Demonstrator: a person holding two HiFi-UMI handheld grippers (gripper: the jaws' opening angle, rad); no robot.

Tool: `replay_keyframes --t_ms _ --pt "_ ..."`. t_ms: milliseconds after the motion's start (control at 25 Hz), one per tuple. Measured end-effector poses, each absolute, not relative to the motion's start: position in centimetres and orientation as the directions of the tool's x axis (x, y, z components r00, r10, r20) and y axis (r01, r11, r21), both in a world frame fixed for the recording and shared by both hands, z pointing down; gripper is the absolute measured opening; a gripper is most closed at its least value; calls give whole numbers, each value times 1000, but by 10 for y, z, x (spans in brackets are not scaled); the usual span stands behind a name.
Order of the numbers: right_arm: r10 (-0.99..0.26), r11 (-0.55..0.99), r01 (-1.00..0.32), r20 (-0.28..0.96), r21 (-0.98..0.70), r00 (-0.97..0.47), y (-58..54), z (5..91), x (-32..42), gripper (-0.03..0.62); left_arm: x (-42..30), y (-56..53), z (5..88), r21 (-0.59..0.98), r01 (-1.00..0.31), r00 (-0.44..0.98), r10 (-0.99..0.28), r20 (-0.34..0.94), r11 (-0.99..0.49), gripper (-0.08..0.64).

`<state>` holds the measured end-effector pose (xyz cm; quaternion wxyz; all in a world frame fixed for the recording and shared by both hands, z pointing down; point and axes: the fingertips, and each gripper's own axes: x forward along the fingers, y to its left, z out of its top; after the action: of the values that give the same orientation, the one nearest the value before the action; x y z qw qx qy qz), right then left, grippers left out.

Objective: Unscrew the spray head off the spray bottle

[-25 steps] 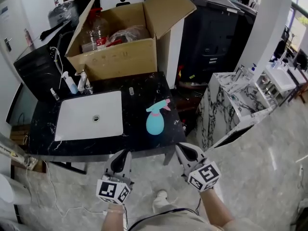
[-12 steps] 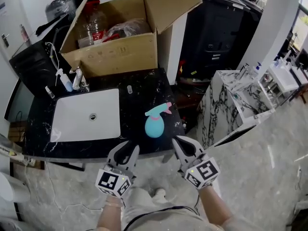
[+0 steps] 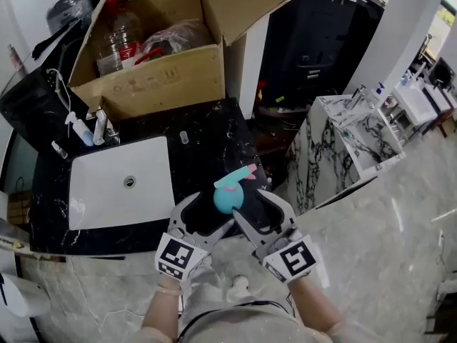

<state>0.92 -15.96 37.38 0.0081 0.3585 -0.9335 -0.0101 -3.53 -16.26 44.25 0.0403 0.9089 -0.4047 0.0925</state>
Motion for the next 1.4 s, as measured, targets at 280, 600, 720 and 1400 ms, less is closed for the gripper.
replay_keyframes --t_ms 280,600,720,1400 --pt "-720 692 -719 -11 68 -694 -173 365 -8 293 -13 -189 446 -97 -622 745 -626 231 -777 387" --pt "-764 645 -764 -11 16 -646 -181 368 -11 295 4 -201 454 -150 -555 786 -574 230 -818 387" --pt "-760 649 -759 -21 -42 -649 -183 367 -12 305 9 -202 461 -183 -528 793 -559 243 -829 387" --pt "-636 673 -634 140 -381 -759 -200 360 -21 314 26 -197 463 -223 -512 791 -556 254 -830 379"
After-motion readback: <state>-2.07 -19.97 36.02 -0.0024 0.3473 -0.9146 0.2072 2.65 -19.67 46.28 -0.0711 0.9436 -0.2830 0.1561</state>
